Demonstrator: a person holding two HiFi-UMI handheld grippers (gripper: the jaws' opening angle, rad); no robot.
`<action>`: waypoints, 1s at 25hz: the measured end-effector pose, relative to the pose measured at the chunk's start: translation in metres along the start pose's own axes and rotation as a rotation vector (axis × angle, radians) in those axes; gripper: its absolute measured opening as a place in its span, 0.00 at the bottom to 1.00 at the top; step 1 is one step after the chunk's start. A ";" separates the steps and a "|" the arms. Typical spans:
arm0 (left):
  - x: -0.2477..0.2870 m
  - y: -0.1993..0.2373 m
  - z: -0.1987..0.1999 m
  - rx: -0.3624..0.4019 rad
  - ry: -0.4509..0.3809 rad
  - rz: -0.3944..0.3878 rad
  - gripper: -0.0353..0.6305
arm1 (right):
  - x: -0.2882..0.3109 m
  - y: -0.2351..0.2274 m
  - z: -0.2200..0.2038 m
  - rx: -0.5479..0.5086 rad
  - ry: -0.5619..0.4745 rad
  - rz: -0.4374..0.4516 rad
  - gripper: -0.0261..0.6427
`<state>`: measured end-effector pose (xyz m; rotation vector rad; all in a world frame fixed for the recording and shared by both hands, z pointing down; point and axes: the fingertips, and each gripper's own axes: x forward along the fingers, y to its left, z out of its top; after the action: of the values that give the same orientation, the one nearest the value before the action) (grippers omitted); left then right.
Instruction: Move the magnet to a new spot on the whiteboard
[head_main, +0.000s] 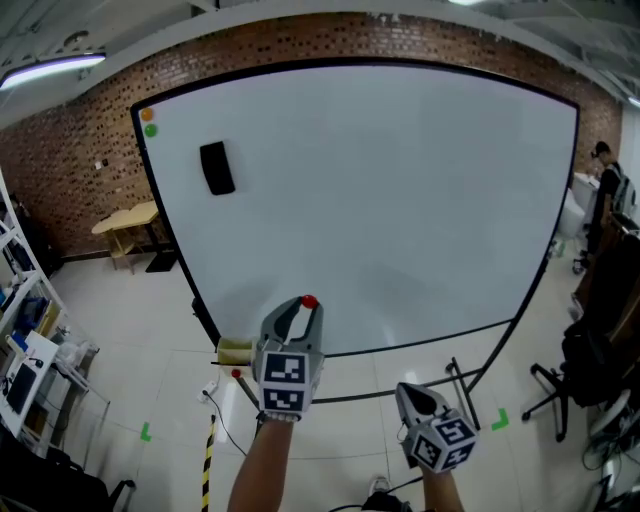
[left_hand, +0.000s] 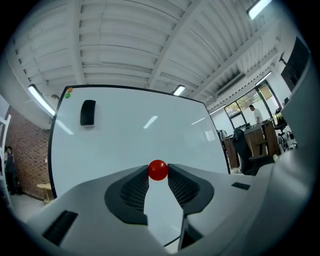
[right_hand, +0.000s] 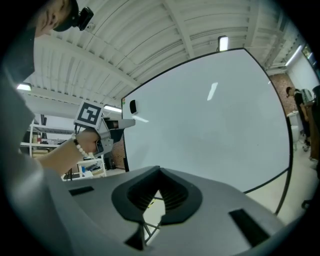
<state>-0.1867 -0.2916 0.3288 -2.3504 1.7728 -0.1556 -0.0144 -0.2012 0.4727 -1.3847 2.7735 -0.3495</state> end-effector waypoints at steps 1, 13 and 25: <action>0.013 0.001 0.007 0.021 -0.003 0.006 0.23 | 0.005 -0.007 0.005 0.000 -0.007 0.004 0.06; 0.123 0.005 0.065 0.182 -0.044 0.092 0.23 | 0.045 -0.088 0.040 0.009 -0.045 0.025 0.06; 0.181 0.001 0.072 0.261 0.001 0.122 0.23 | 0.080 -0.116 0.072 -0.036 -0.067 0.084 0.06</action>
<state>-0.1229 -0.4588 0.2526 -2.0568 1.7703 -0.3472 0.0371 -0.3452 0.4334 -1.2578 2.7861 -0.2476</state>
